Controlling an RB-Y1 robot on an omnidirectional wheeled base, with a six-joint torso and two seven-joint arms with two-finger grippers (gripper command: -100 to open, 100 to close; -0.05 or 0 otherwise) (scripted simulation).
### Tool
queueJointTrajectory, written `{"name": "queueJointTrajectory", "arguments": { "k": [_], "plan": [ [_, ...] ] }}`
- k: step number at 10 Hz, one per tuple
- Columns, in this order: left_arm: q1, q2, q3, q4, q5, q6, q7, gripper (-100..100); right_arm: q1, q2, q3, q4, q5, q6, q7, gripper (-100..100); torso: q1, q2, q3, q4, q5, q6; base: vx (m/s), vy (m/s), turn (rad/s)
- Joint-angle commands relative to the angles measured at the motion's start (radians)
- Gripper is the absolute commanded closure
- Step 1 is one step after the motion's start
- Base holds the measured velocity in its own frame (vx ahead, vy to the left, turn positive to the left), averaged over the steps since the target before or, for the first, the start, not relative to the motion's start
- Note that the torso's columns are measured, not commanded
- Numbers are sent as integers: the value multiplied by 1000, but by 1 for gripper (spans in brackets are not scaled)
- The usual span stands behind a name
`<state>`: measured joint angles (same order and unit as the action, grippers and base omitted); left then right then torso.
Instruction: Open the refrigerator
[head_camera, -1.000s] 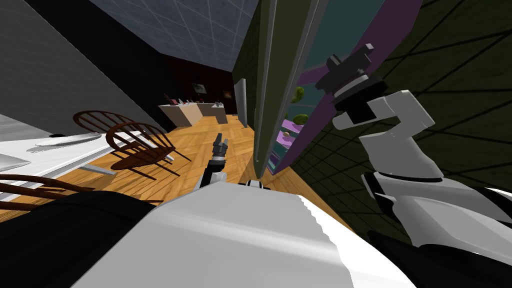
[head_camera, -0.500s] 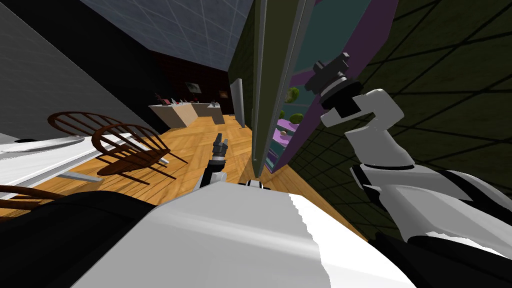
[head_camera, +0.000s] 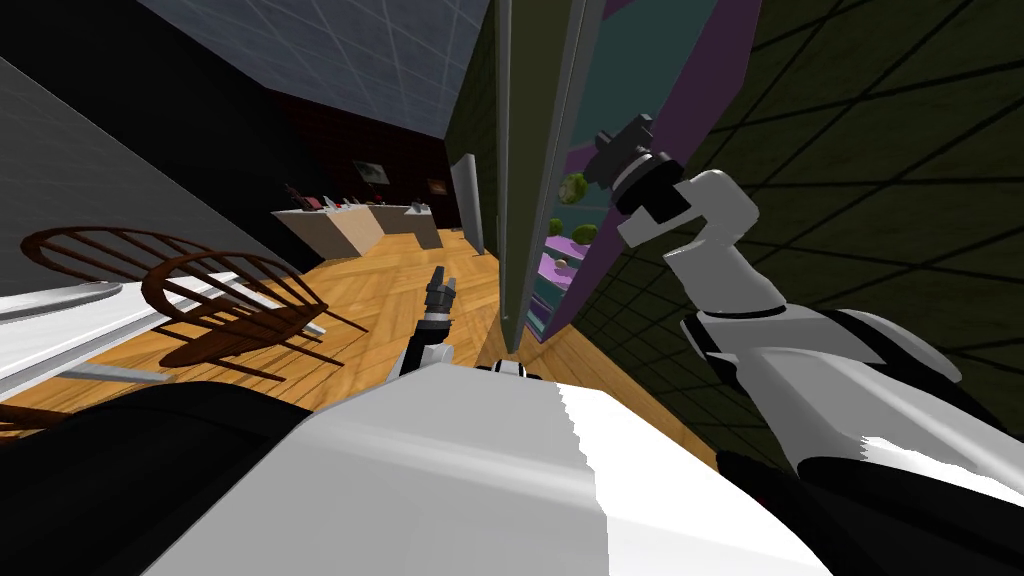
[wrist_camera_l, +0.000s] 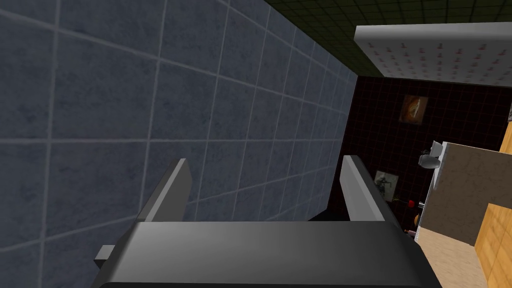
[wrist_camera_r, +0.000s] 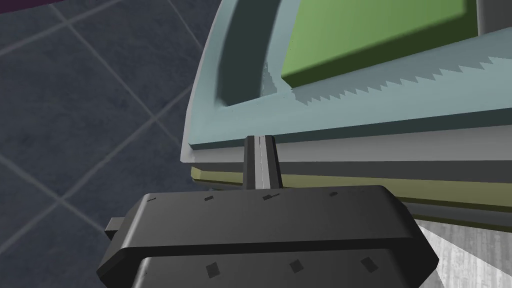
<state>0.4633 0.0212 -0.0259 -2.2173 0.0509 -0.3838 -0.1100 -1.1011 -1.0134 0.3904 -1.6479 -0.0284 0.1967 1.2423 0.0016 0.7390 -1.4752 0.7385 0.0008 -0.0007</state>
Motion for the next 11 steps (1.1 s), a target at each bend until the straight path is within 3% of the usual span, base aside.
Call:
{"name": "queueJointTrajectory", "arguments": {
  "k": [1,3,4,5,8,10,11],
  "plan": [
    [0,0,0,0,0,0,0,0,-80,3,80,1,-79,74,79,100,-2,-3,-2,-1,-1,1,0,0,0],
    [0,0,0,0,0,0,0,0,-118,3,136,1,-94,74,96,100,-3,-3,-2,-1,-1,1,7,-2,-3],
    [0,0,0,0,0,0,0,0,-158,54,168,37,-140,115,143,100,-2,-2,-2,-1,-1,1,-53,16,-356],
    [0,0,0,0,0,0,0,0,-188,68,199,37,-168,134,167,100,-2,2,1,0,-1,2,-74,33,-185],
    [0,0,0,0,0,0,0,0,-290,68,296,37,-259,221,255,100,-2,-3,-2,-1,-1,0,-18,7,23],
    [0,0,0,0,0,0,0,0,-325,68,350,37,-276,229,269,100,-1,-4,-3,-2,-1,0,0,0,0],
    [0,0,0,0,0,0,0,0,-368,122,381,73,-321,278,316,100,-1,-5,-4,-3,0,0,-63,6,-294]
  ]
}}
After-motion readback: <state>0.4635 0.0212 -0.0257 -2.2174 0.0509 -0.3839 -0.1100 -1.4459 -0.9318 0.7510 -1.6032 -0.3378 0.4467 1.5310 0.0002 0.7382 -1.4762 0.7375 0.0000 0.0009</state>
